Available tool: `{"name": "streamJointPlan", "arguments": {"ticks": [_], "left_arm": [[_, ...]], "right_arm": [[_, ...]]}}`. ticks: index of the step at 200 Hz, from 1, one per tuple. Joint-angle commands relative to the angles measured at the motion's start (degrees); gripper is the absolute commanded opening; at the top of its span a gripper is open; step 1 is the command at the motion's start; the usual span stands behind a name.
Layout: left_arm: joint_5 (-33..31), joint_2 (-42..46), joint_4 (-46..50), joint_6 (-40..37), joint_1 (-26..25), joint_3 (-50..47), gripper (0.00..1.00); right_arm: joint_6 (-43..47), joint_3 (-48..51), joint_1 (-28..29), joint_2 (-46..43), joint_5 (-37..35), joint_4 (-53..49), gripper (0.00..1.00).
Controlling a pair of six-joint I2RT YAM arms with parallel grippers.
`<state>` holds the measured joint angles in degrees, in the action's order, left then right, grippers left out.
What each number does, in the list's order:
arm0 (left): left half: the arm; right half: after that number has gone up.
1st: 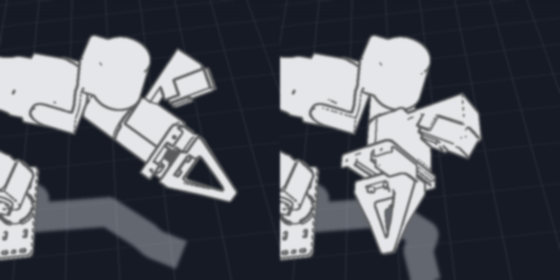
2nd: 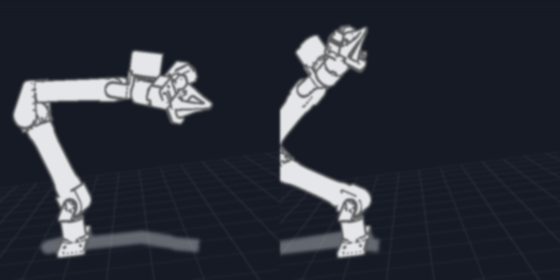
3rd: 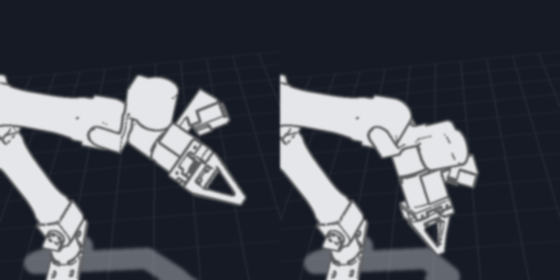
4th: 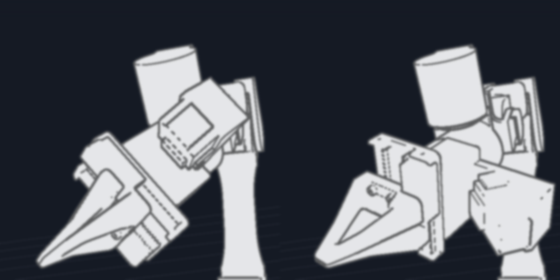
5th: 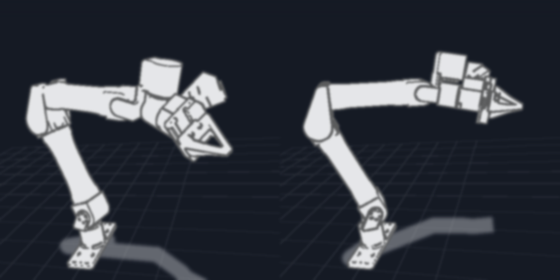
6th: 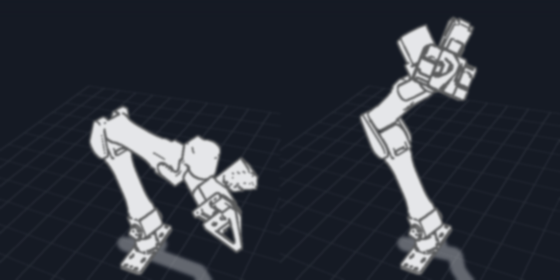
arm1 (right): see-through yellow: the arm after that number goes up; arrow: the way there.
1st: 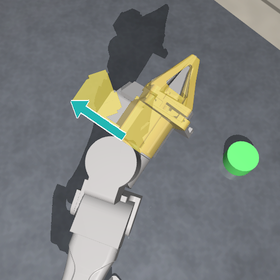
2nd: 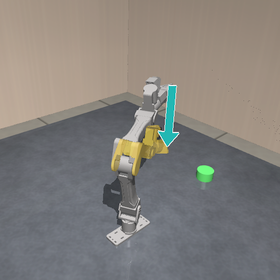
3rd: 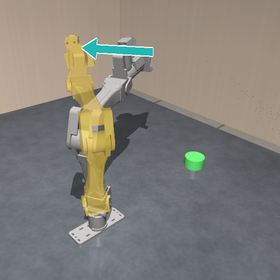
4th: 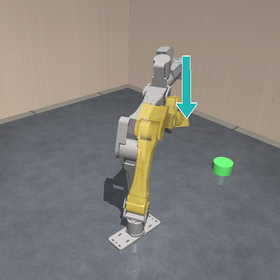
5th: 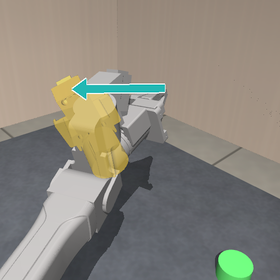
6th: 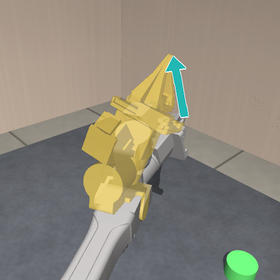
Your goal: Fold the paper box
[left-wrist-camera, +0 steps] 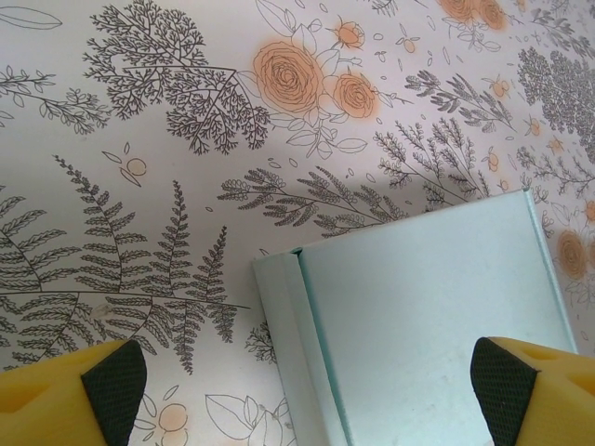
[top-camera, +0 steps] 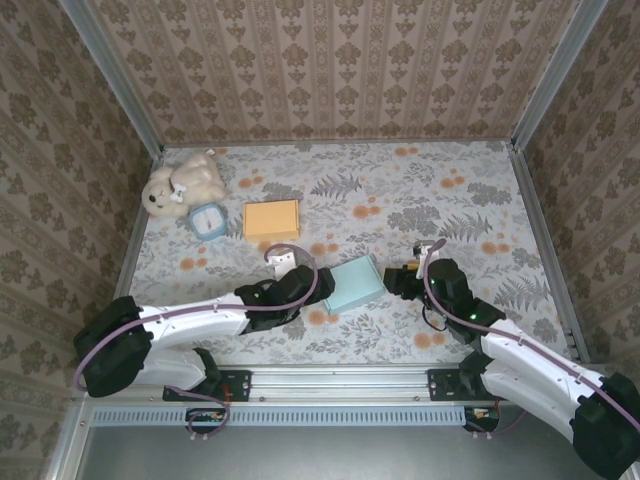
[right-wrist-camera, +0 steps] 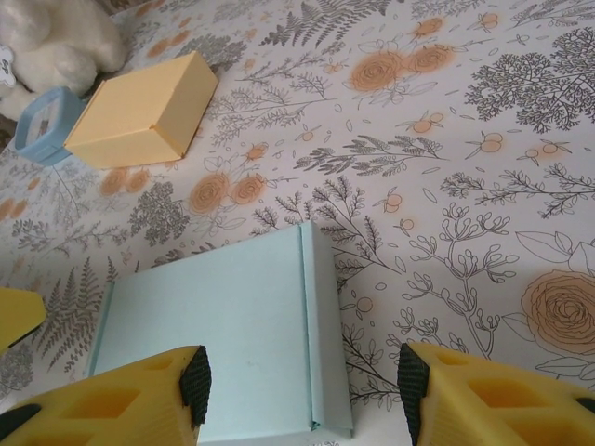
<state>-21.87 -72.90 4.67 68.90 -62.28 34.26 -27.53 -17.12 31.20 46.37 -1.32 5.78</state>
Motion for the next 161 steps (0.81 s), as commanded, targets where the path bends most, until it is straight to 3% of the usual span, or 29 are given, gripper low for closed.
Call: {"name": "streamJointPlan", "arguments": {"ticks": [1, 161], "left_arm": [[-0.73, -0.08, -0.26, -1.47, -0.64, -0.22, 0.94], [2.56, -9.85, -2.71, -5.12, -1.35, 4.69, 0.94]], "right_arm": [[1.22, 0.53, 0.21, 1.92, 0.39, 0.32, 0.59], [2.29, -3.72, 0.26, 13.47, 5.90, 2.13, 0.58]]}}
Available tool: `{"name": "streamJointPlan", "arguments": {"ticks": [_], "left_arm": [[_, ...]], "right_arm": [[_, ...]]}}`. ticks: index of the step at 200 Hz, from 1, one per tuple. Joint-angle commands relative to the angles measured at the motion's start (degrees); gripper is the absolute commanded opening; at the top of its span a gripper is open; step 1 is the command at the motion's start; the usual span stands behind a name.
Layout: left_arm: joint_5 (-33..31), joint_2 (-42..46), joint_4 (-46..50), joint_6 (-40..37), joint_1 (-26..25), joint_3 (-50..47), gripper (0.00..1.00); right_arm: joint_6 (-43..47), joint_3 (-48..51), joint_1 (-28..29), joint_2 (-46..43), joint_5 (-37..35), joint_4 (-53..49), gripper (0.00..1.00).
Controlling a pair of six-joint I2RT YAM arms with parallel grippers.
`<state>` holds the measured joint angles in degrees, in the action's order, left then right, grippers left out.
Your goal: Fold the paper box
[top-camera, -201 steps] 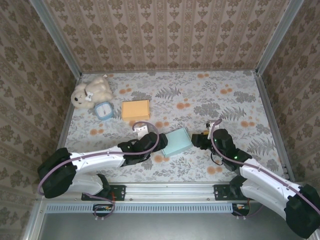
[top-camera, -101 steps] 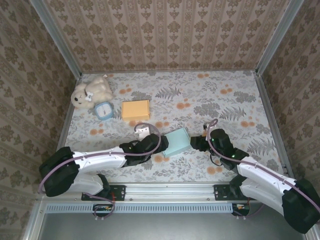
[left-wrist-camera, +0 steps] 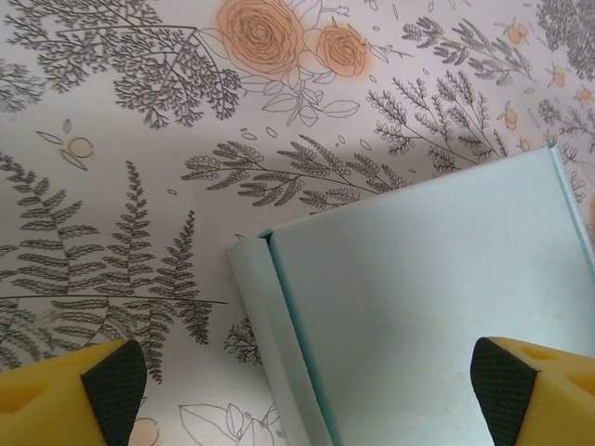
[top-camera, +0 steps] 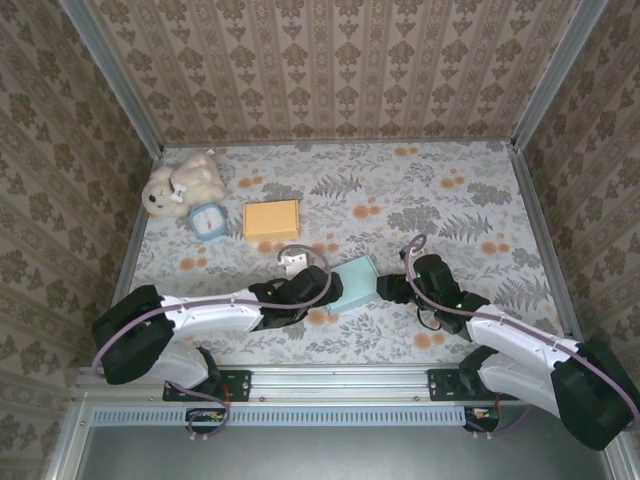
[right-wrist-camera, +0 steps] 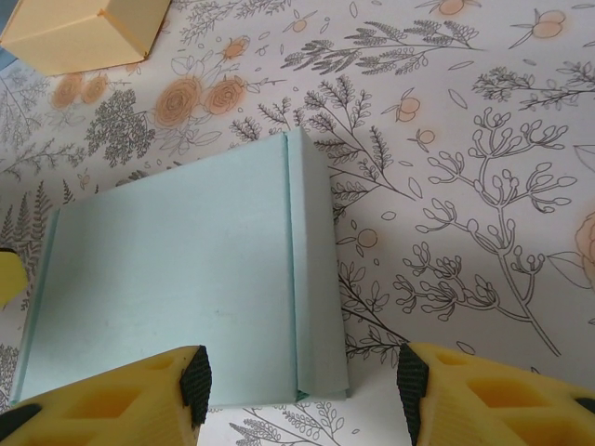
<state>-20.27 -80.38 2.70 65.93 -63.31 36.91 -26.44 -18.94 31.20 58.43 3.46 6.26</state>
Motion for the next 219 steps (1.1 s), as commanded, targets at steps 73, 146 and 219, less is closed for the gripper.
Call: {"name": "streamJointPlan", "arguments": {"ticks": [73, 146, 219], "left_arm": [[2.76, -6.77, -5.06, -3.26, -0.24, 3.52, 0.85], [3.21, -7.60, -5.19, -4.52, 0.11, 5.22, 0.69], [1.01, -9.24, 0.03, -9.05, 2.32, 12.13, 0.65]], "right_arm": [[2.35, -5.14, 0.26, 11.39, 4.51, 4.92, 0.58], [-0.43, -4.42, 0.29, 15.10, 6.41, 9.17, 0.57], [-3.57, -6.32, 0.35, 17.25, 9.77, 12.75, 0.50]]}}
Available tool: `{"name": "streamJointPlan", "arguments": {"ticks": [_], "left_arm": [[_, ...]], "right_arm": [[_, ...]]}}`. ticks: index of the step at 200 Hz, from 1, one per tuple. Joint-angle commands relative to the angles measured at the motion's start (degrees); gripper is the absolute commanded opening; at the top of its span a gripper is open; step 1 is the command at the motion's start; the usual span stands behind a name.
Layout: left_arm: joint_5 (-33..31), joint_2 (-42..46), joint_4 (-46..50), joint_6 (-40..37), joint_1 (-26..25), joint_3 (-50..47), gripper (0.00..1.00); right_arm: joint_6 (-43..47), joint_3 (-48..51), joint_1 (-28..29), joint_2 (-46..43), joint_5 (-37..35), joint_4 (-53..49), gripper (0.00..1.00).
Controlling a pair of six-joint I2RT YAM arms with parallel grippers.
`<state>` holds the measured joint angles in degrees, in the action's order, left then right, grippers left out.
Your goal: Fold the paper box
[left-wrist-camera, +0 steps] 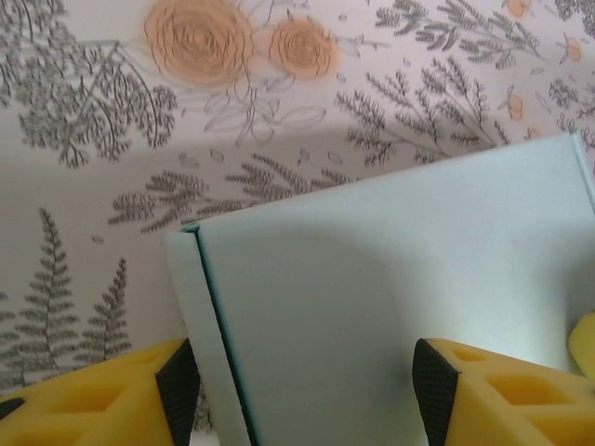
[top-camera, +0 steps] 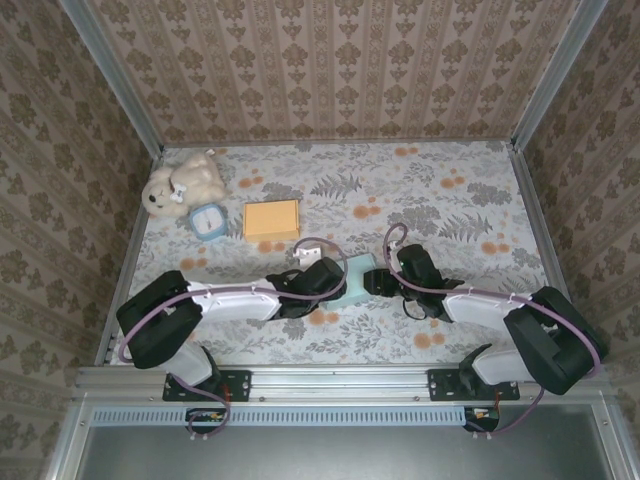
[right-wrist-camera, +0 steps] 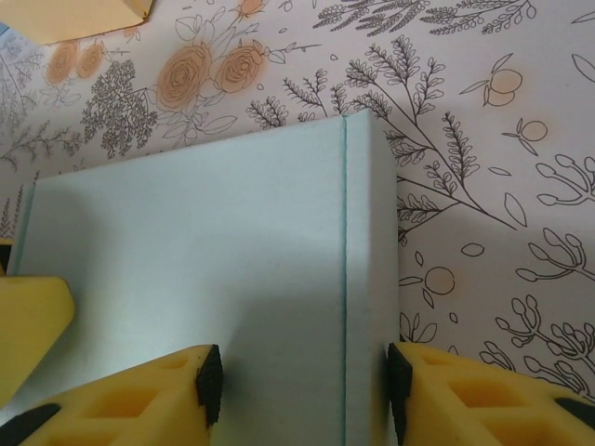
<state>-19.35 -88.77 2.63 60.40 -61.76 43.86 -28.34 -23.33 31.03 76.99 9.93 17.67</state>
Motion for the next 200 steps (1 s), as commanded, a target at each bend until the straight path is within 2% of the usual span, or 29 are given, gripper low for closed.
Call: {"name": "streamJointPlan", "arguments": {"ticks": [1, 38, 66, 102, 129, 200], "left_arm": [[0.05, -0.91, 0.22, -3.66, 0.85, 5.45, 0.65], [1.49, -5.61, 1.74, -9.00, 3.96, 13.57, 0.65], [4.92, -11.16, 2.75, -11.32, 7.62, 20.05, 0.65], [11.41, -17.65, 3.26, -14.62, 13.07, 28.42, 0.65], [12.32, -20.46, 5.45, -18.56, 16.00, 34.46, 0.66], [17.07, -27.17, 2.67, -20.43, 22.26, 39.06, 0.66]], "right_arm": [[-1.69, -1.96, 0.53, -1.49, 3.19, 1.32, 0.50], [-1.39, -3.94, 0.44, -5.22, -2.73, 0.71, 0.50], [0.05, -6.55, 0.19, -4.65, -7.53, 0.97, 0.50], [1.37, -12.96, -1.96, 2.14, -9.24, 2.10, 0.50], [3.00, -19.87, -3.81, 10.07, -9.17, 1.20, 0.50], [4.41, -30.09, -7.72, 23.44, -7.47, 1.67, 0.50]]}}
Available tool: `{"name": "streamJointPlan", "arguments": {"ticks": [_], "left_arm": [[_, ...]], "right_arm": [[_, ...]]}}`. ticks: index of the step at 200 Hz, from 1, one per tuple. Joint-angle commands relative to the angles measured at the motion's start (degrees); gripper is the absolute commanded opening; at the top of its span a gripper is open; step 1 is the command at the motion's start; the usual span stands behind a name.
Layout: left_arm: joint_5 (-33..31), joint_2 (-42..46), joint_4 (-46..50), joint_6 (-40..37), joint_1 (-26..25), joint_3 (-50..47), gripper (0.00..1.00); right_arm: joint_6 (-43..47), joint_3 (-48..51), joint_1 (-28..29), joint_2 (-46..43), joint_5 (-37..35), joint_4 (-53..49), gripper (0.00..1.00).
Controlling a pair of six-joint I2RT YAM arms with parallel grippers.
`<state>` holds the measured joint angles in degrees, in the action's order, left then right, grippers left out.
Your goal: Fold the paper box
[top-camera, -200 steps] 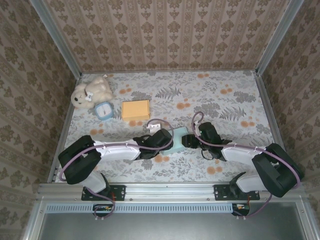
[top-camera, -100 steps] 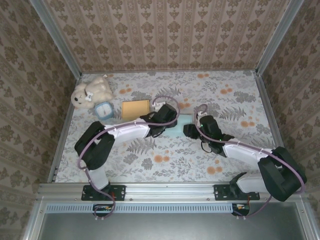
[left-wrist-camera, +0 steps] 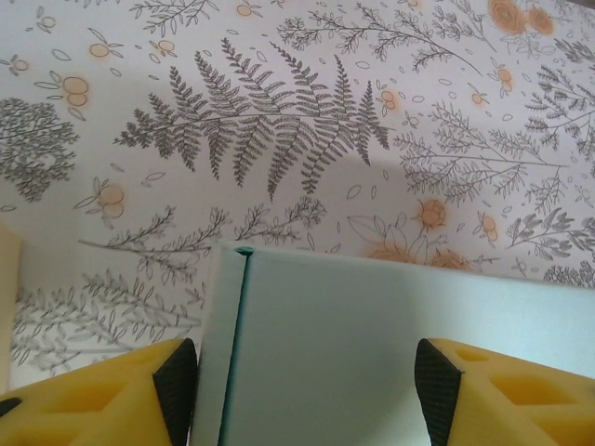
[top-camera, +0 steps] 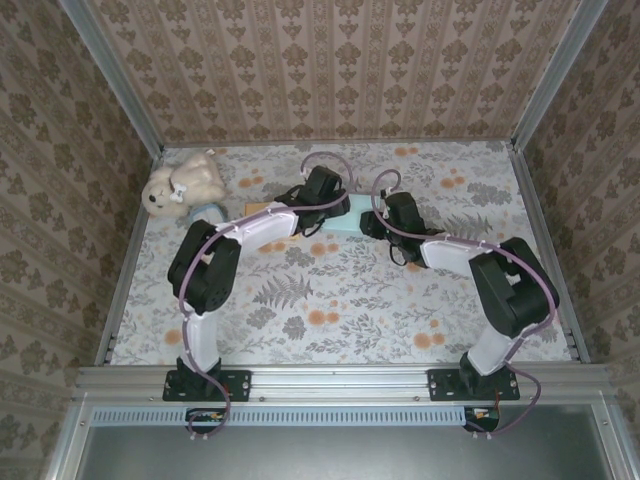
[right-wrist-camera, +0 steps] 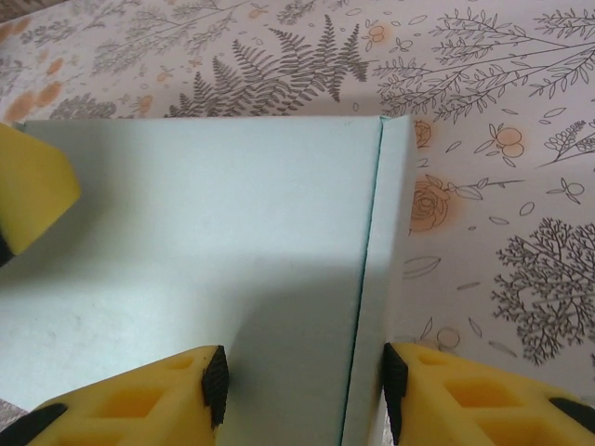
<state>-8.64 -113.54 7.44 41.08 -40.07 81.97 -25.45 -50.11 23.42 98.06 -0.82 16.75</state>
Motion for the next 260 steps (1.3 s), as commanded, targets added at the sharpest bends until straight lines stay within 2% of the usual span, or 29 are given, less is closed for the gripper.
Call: {"name": "streamJointPlan", "arguments": {"ticks": [1, 46, 72, 112, 134, 180, 210, 241, 260], "left_arm": [[6.45, -2.49, -2.24, -1.10, 0.64, 0.92, 0.66], [6.32, -3.65, -3.95, -0.74, 1.75, -0.33, 0.66], [5.41, -2.77, -3.67, -1.50, 2.28, -0.48, 0.72], [1.95, -1.52, 1.77, -4.47, 2.70, 2.37, 0.78], [0.79, 1.75, 1.24, -4.28, 2.81, -0.82, 0.78], [-4.18, 19.47, 0.42, -7.60, 2.56, -14.15, 0.83], [-12.72, 36.08, 0.29, -12.62, 2.06, -24.51, 0.86], [-21.10, 52.73, 1.08, -17.94, 2.96, -34.34, 0.91], [-24.93, 62.61, -1.78, -26.01, 3.63, -41.32, 0.93]], "right_arm": [[1.49, -3.32, -0.12, 2.38, 3.28, 2.58, 0.50], [1.69, -3.99, -1.35, 5.21, 3.57, 2.85, 0.50], [1.25, -3.12, -2.04, 5.58, 3.72, 3.19, 0.51], [1.12, -0.31, -2.23, 2.04, 2.22, 2.73, 0.55], [2.41, 1.52, -2.40, -1.89, 0.13, 1.00, 0.56], [4.86, 8.98, -2.39, -17.84, -2.61, -2.69, 0.57], [6.89, 15.21, -2.30, -31.31, -4.74, -4.76, 0.59], [5.81, 20.94, -2.33, -41.43, -5.42, -3.77, 0.63], [5.01, 22.79, -2.24, -45.59, -4.88, -4.34, 0.68]]}}
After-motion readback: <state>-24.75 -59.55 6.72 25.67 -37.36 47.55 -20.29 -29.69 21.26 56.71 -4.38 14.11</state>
